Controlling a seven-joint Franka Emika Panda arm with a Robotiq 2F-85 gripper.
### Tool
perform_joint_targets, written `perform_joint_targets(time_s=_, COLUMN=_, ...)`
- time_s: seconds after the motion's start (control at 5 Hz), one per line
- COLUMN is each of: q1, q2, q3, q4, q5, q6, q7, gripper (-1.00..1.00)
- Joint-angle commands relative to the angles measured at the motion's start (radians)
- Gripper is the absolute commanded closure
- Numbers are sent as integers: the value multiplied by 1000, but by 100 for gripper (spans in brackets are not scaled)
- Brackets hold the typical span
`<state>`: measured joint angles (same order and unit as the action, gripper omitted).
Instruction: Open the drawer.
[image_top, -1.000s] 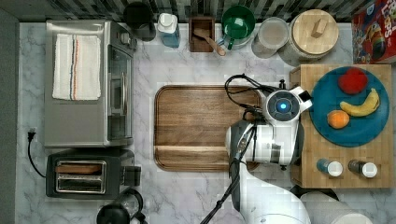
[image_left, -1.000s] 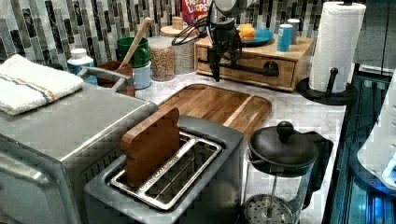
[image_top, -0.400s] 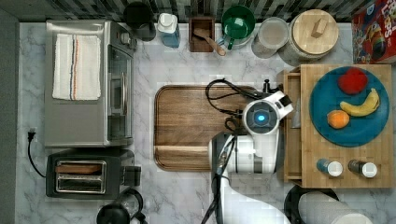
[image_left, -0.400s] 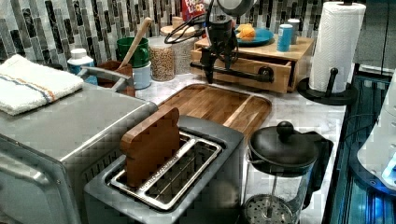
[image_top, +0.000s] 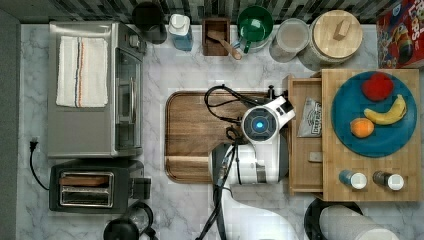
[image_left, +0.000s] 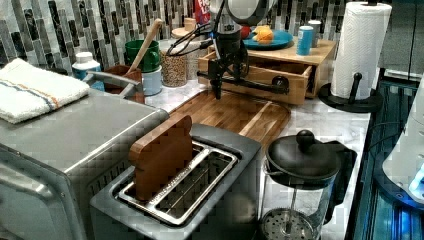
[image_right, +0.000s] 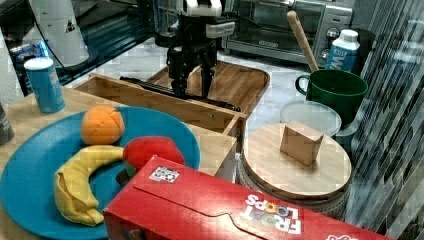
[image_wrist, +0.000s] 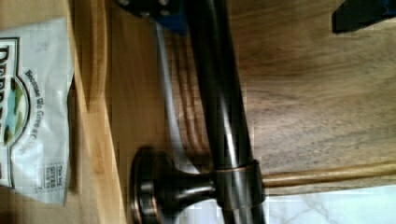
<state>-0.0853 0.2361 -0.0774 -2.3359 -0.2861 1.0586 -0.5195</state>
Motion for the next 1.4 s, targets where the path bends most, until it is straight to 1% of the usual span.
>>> perform_joint_targets(time_s=0.2, q1=142, q2=-63, q3=194, q4=-39, q5=136, q6=-32, q7=147, gripper=-100)
perform_joint_targets(time_s=0.4, q1=179, q2=-45, q3=208, q4=-18, q5=119, q6=-30, q7=224, gripper=-100)
perform_joint_targets(time_s=0.6, q1=185, q2=-44, q3=243, q4=-19, q5=113, q6=-26, q7=268, gripper=-100)
perform_joint_targets(time_s=0.8, q1=209, q2=-52, q3=257, q4=-18, q5=100, q6=-31, q7=305, gripper=-100)
perform_joint_targets(time_s=1.0, q1=198, q2=-62, q3=271, q4=-24, q5=127, q6=-8, q7=282, gripper=-100)
perform_joint_targets(time_s=1.4, q1=186, q2=-61, q3=282, q4=-24, q5=123, q6=-9, q7=285, gripper=-100)
